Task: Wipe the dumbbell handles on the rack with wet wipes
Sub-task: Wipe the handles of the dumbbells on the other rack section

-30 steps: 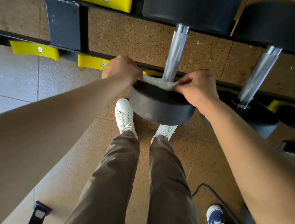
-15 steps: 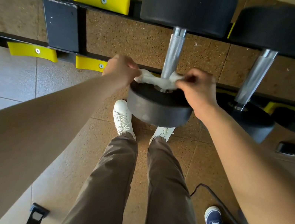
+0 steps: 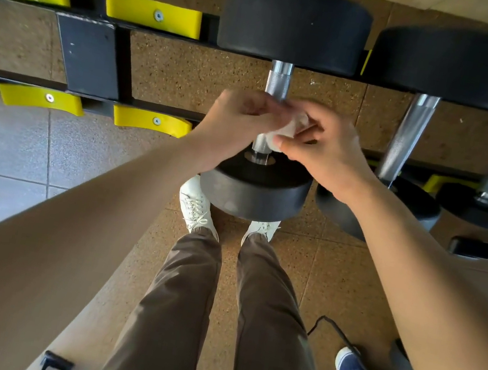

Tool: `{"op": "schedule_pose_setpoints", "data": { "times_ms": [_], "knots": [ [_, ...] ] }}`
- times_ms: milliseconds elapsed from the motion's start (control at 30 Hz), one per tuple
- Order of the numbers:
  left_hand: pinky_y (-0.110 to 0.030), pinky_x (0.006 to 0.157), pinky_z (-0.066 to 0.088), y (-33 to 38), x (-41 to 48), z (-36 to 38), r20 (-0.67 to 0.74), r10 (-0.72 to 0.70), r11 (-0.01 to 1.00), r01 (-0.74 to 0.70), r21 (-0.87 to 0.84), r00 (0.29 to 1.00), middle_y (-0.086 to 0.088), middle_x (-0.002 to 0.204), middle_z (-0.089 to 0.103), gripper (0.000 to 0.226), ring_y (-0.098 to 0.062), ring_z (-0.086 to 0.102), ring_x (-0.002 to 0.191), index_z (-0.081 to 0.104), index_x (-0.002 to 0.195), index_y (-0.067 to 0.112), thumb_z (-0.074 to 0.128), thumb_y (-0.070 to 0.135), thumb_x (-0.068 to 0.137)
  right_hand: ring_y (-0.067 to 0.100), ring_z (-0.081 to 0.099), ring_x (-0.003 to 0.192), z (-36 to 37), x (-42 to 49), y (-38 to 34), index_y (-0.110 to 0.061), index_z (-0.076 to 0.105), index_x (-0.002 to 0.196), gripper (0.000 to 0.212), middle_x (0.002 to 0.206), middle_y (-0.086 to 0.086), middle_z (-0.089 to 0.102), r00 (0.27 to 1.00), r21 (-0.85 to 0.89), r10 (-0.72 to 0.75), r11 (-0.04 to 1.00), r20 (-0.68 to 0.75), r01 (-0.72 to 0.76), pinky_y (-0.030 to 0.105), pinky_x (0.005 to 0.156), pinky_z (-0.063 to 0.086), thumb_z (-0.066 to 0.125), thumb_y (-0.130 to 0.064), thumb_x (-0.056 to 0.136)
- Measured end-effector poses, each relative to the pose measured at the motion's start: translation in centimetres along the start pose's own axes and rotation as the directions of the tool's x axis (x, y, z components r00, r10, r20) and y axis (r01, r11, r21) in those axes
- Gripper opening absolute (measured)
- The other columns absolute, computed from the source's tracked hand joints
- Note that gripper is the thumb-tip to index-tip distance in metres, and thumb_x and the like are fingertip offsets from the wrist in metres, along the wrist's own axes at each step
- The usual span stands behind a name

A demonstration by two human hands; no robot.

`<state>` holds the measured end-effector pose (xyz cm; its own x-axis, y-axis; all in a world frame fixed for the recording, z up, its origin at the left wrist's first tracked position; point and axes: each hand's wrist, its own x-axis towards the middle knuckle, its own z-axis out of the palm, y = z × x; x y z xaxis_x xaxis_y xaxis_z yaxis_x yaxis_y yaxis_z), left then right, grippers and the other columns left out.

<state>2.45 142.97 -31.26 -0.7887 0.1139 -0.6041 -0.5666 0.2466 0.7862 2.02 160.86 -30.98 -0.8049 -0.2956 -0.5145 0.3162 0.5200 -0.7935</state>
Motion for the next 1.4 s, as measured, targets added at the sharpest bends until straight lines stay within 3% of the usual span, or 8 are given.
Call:
{"op": "schedule_pose_setpoints", "data": {
  "times_ms": [100, 300, 400, 567, 700, 933, 1133, 1400],
  "knots": [
    [-0.020, 0.064, 0.046, 0.4, -0.2, 0.1, 0.064, -0.056, 0.989, 0.065, -0.136, 0.996, -0.002, 0.091, 0.079, 0.024, -0.012, 0.065, 0.075, 0.080, 0.097, 0.015, 0.056, 0.018, 0.099, 0.017, 0.073, 0.081, 0.2, 0.4, 1.0, -0.014, 0.072, 0.103, 0.021, 0.094, 0.001, 0.074, 0.991, -0.021, 0.065, 0.997, -0.115, -0.068, 0.045, 0.066, 0.062, 0.078, -0.021, 0.084],
    [-0.021, 0.061, 0.049, -1.2, 1.9, -1.0, -0.299, -0.237, 0.953, 0.162, -0.256, 0.924, -0.004, 0.085, 0.074, 0.020, -0.011, 0.061, 0.068, 0.076, 0.093, 0.011, 0.056, 0.009, 0.094, 0.020, 0.072, 0.085, -0.4, 3.2, 4.0, -0.011, 0.067, 0.094, 0.010, 0.098, 0.007, 0.072, 0.873, 0.135, 0.291, 0.957, -0.392, -0.258, 0.041, 0.072, 0.062, 0.069, -0.021, 0.092],
    [-0.025, 0.074, 0.054, -1.6, 4.1, -1.0, -0.257, -0.340, 0.926, 0.273, -0.262, 0.905, -0.002, 0.105, 0.073, 0.021, -0.015, 0.065, 0.088, 0.070, 0.109, 0.020, 0.051, 0.015, 0.101, 0.019, 0.075, 0.083, 0.4, 5.3, 3.0, -0.012, 0.064, 0.097, 0.006, 0.105, 0.010, 0.071, 0.843, 0.461, 0.445, 0.842, -0.302, -0.279, 0.029, 0.070, 0.061, 0.068, -0.013, 0.093],
    [-0.040, 0.091, 0.058, -0.9, 6.9, -0.6, 0.003, -0.548, 0.758, 0.498, -0.420, 0.836, -0.009, 0.110, 0.075, 0.021, -0.026, 0.072, 0.102, 0.068, 0.112, 0.017, 0.057, 0.029, 0.099, 0.024, 0.075, 0.088, 2.9, 8.4, 1.4, -0.004, 0.069, 0.108, 0.019, 0.101, 0.012, 0.075, 0.862, 0.735, 0.495, 0.624, -0.108, -0.267, 0.038, 0.082, 0.061, 0.062, 0.003, 0.092],
    [-0.025, 0.066, 0.058, -1.4, 7.4, -0.8, -0.164, -0.495, 0.805, 0.379, -0.457, 0.853, -0.007, 0.100, 0.075, 0.016, -0.018, 0.071, 0.088, 0.072, 0.108, 0.016, 0.067, 0.014, 0.093, 0.024, 0.074, 0.084, 2.8, 8.7, 1.1, -0.005, 0.071, 0.104, 0.019, 0.097, 0.013, 0.076, 0.847, 0.772, 0.527, 0.565, -0.068, -0.290, 0.039, 0.080, 0.062, 0.062, 0.005, 0.091],
    [-0.024, 0.069, 0.058, -1.8, 6.3, -0.6, -0.312, -0.471, 0.772, 0.214, -0.599, 0.825, -0.005, 0.086, 0.075, 0.012, -0.013, 0.068, 0.073, 0.071, 0.093, 0.015, 0.079, 0.013, 0.085, 0.016, 0.064, 0.074, 2.0, 8.1, 0.5, -0.009, 0.073, 0.087, 0.012, 0.087, 0.006, 0.073, 0.799, 0.846, 0.592, 0.477, -0.111, -0.236, 0.026, 0.072, 0.052, 0.073, 0.002, 0.083],
    [-0.031, 0.085, 0.061, 0.0, 6.4, 0.6, -0.189, -0.505, 0.743, 0.312, -0.592, 0.842, 0.000, 0.096, 0.077, 0.009, -0.012, 0.073, 0.089, 0.070, 0.103, 0.017, 0.065, 0.015, 0.097, 0.009, 0.065, 0.066, 0.5, 6.1, 1.8, -0.002, 0.068, 0.112, 0.028, 0.091, 0.007, 0.070, 0.785, 0.993, 0.619, 0.070, 0.031, -0.094, 0.016, 0.059, 0.053, 0.074, -0.007, 0.085],
    [-0.030, 0.079, 0.050, -1.2, 3.8, -0.6, -0.272, -0.401, 0.825, 0.216, -0.523, 0.875, 0.001, 0.094, 0.066, 0.007, -0.013, 0.060, 0.088, 0.067, 0.097, 0.020, 0.060, 0.022, 0.099, 0.013, 0.066, 0.079, 2.2, 7.0, 0.5, -0.006, 0.069, 0.098, 0.015, 0.091, 0.005, 0.073, 0.822, 0.956, 0.569, 0.231, 0.018, -0.181, 0.019, 0.068, 0.054, 0.073, 0.001, 0.084]
  ]
}}
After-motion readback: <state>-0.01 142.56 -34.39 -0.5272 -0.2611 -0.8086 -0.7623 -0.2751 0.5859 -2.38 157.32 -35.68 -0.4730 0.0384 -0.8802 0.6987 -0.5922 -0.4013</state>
